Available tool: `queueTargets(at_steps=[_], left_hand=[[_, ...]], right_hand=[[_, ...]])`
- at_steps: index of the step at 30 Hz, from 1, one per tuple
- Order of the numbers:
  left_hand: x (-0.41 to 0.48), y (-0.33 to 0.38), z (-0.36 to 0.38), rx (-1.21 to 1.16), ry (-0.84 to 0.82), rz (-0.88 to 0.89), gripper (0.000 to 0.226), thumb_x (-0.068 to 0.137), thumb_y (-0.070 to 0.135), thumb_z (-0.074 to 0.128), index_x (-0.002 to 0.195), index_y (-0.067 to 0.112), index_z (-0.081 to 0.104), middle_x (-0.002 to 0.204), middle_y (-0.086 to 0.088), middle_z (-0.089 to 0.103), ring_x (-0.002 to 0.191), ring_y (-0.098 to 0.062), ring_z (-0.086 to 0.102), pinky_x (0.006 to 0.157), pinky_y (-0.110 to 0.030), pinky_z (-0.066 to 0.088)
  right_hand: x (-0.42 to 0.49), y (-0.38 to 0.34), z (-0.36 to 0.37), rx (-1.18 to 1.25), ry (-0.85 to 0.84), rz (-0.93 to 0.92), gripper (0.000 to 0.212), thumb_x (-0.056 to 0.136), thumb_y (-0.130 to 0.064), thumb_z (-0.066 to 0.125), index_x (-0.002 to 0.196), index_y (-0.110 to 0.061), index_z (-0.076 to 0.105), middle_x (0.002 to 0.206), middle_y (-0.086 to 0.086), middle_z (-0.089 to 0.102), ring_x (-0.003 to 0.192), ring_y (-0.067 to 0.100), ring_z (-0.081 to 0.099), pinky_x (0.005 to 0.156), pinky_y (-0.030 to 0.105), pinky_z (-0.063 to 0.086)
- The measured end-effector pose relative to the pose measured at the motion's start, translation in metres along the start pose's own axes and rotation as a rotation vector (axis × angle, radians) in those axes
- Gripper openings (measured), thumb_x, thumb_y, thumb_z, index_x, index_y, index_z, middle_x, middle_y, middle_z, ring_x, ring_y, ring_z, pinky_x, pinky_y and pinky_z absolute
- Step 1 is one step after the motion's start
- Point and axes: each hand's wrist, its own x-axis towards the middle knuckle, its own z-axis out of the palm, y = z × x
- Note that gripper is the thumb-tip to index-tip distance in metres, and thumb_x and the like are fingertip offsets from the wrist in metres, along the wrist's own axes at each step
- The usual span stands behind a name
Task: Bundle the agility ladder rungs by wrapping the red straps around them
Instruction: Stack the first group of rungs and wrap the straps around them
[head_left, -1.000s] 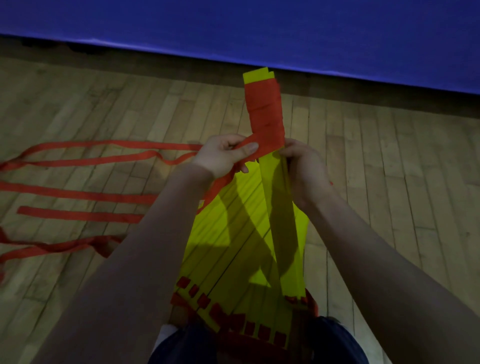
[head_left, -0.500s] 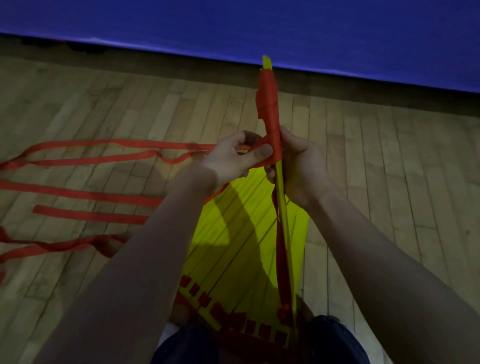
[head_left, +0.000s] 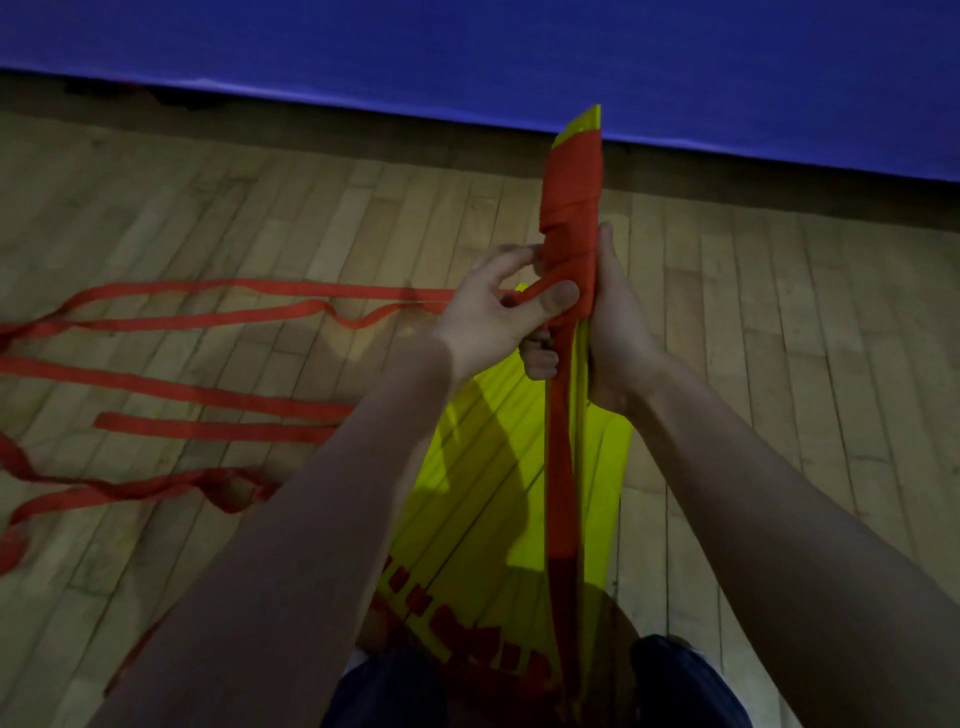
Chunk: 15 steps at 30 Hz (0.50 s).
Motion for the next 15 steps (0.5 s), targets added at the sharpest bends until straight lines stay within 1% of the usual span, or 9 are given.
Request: queueTargets(at_steps=[2,3,5,7,8,9,11,13,15], left_hand=[[-0.002,0.003,0.003,-0.007,0.005,-0.018,0.038,0.076,0.028,0.073,0.109,0.014,0.060,0.124,-0.017,0.052,0.050,-0.006,0.055,0.048,-0.020,0.047],[-0.003,0.005,0.003,-0.016,0.005,-0.055,0.033,0.079,0.023,0.073,0.106,0.011,0.059,0.110,-0.018,0.056,0.047,-0.008,0.053,0.044,-0.022,0.047],[-0.004,0.007,0.002,-0.031,0.001,-0.092,0.027,0.082,0.018,0.072,0.100,0.010,0.054,0.083,-0.017,0.058,0.045,-0.016,0.050,0.040,-0.025,0.043],[-0.004,0.007,-0.001,-0.058,0.028,-0.064,0.027,0.082,0.017,0.073,0.094,0.011,0.049,0.079,-0.012,0.062,0.053,-0.024,0.055,0.046,-0.034,0.046],[-0.003,0.006,-0.003,-0.075,0.062,-0.068,0.028,0.082,0.016,0.073,0.093,0.012,0.048,0.080,-0.009,0.065,0.059,-0.026,0.059,0.052,-0.038,0.049],[-0.001,0.005,-0.005,-0.076,0.101,-0.077,0.027,0.081,0.016,0.074,0.092,0.013,0.049,0.082,-0.006,0.068,0.063,-0.024,0.063,0.058,-0.037,0.051],[0.003,0.004,-0.009,-0.043,0.168,-0.069,0.028,0.079,0.015,0.075,0.088,0.017,0.049,0.084,-0.003,0.069,0.065,-0.011,0.066,0.063,-0.026,0.054],[0.007,0.002,-0.011,-0.041,0.220,-0.032,0.032,0.078,0.011,0.077,0.086,0.018,0.046,0.086,-0.005,0.068,0.067,-0.010,0.065,0.061,-0.019,0.052],[0.010,-0.001,-0.011,-0.052,0.287,-0.003,0.036,0.077,0.007,0.077,0.083,0.019,0.044,0.084,-0.005,0.065,0.066,-0.009,0.061,0.057,-0.017,0.048]], right_hand=[[0.000,0.001,-0.001,0.017,-0.031,0.028,0.091,0.083,-0.083,0.012,0.065,-0.008,0.062,0.057,0.008,0.035,0.045,0.018,0.035,0.048,0.027,0.024],[0.000,0.001,-0.002,0.037,-0.042,0.049,0.093,0.083,-0.083,0.012,0.068,-0.007,0.064,0.058,0.008,0.037,0.046,0.019,0.037,0.049,0.027,0.025],[-0.001,0.001,-0.003,0.089,-0.049,0.083,0.094,0.085,-0.081,0.011,0.084,-0.005,0.066,0.061,0.012,0.046,0.050,0.022,0.043,0.051,0.027,0.033],[0.000,0.000,-0.004,0.089,-0.038,0.089,0.092,0.087,-0.078,0.010,0.108,-0.007,0.065,0.073,0.015,0.060,0.057,0.026,0.056,0.057,0.032,0.048],[0.001,-0.001,-0.003,0.073,-0.023,0.086,0.090,0.089,-0.075,0.010,0.117,-0.007,0.062,0.082,0.016,0.065,0.063,0.028,0.061,0.061,0.039,0.054],[0.003,-0.001,-0.002,0.060,0.000,0.076,0.087,0.091,-0.073,0.011,0.119,-0.005,0.059,0.090,0.017,0.066,0.069,0.029,0.065,0.067,0.045,0.057],[0.005,0.002,0.000,-0.008,0.088,0.040,0.077,0.095,-0.067,0.016,0.106,-0.004,0.060,0.091,0.019,0.066,0.075,0.031,0.064,0.074,0.049,0.056],[0.007,0.007,0.002,-0.177,0.202,0.011,0.064,0.098,-0.061,0.024,0.092,-0.010,0.063,0.078,0.011,0.066,0.068,0.025,0.061,0.069,0.039,0.053],[0.008,0.012,0.005,-0.376,0.274,-0.024,0.048,0.101,-0.052,0.028,0.085,-0.020,0.061,0.072,-0.001,0.061,0.064,0.016,0.055,0.066,0.032,0.045]])
